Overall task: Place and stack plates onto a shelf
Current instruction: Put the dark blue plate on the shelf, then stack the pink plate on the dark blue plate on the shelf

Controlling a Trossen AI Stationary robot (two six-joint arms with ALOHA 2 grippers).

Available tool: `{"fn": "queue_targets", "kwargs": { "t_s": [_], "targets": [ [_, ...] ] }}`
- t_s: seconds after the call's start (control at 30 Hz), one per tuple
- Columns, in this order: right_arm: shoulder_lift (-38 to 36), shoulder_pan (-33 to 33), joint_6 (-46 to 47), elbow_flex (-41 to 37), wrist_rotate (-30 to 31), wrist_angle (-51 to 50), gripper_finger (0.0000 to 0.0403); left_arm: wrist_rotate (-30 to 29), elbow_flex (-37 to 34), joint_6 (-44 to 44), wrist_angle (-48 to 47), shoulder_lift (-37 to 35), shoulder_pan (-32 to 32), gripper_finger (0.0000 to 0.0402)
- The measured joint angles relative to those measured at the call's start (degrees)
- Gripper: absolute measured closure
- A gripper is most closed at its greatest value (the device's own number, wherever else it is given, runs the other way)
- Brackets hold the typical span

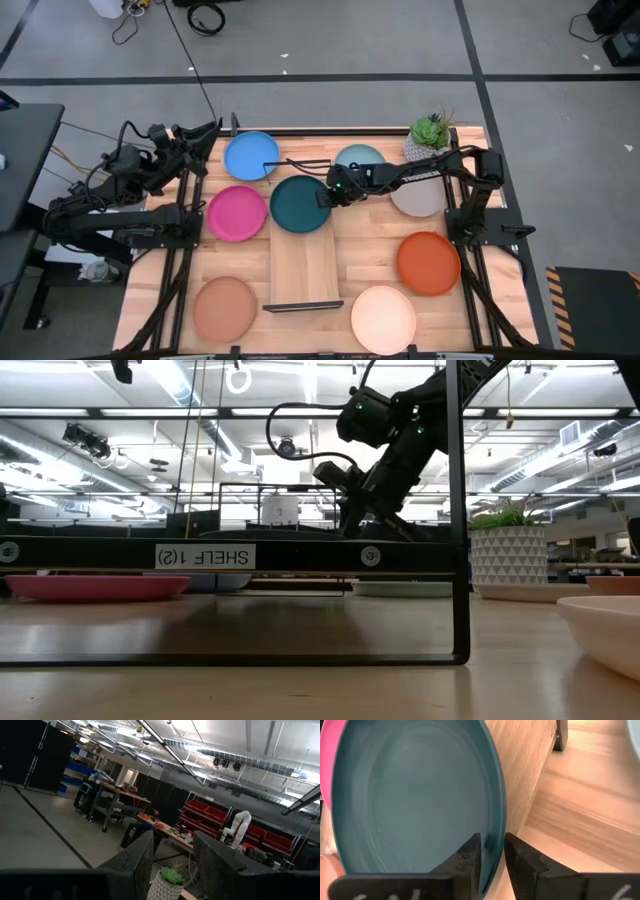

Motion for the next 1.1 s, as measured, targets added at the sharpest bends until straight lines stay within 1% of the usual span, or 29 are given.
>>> {"fn": "queue_targets", "kwargs": {
  "t_s": [0.3,0.47,0.67,0.8,0.9,1.0,1.1],
  "targets": [
    [-2.47,-0.23,-3.44,-0.02,-0.61,-1.71,0.0307,0.0,0.0,0.01,-0.06,0.0,0.0,0.0255],
    [-3.67,-0.62,-4.18,-0.02,-0.47,-5.38,0.0307,-0.01,0.0,0.04,-0.94,0.0,0.02,0.0255],
    [-6.69,-0.83,-6.73,-0.02,1.18,-10.99,0.0306,-0.02,0.0,0.0,-1.36,0.0,0.02,0.0255],
    [-9.76,-0.83,-8.73,-0.02,4.27,-15.54,0.0306,-0.01,0.0,0.0,-1.65,0.0,0.02,0.0255],
    [-12.13,-0.76,-10.73,-0.02,6.36,-16.59,0.0306,-0.01,0.0,0.0,-1.76,0.0,0.01,0.0255],
    [-14.22,-0.73,-13.21,0.0,6.41,-16.88,0.0306,-0.02,0.0,-0.02,-1.75,0.0,0.0,0.0255],
    [-16.11,-0.74,-15.31,0.0,6.43,-20.58,0.0306,0.0,0.0,-0.02,-1.75,0.0,0.0,0.0255]
  ]
}}
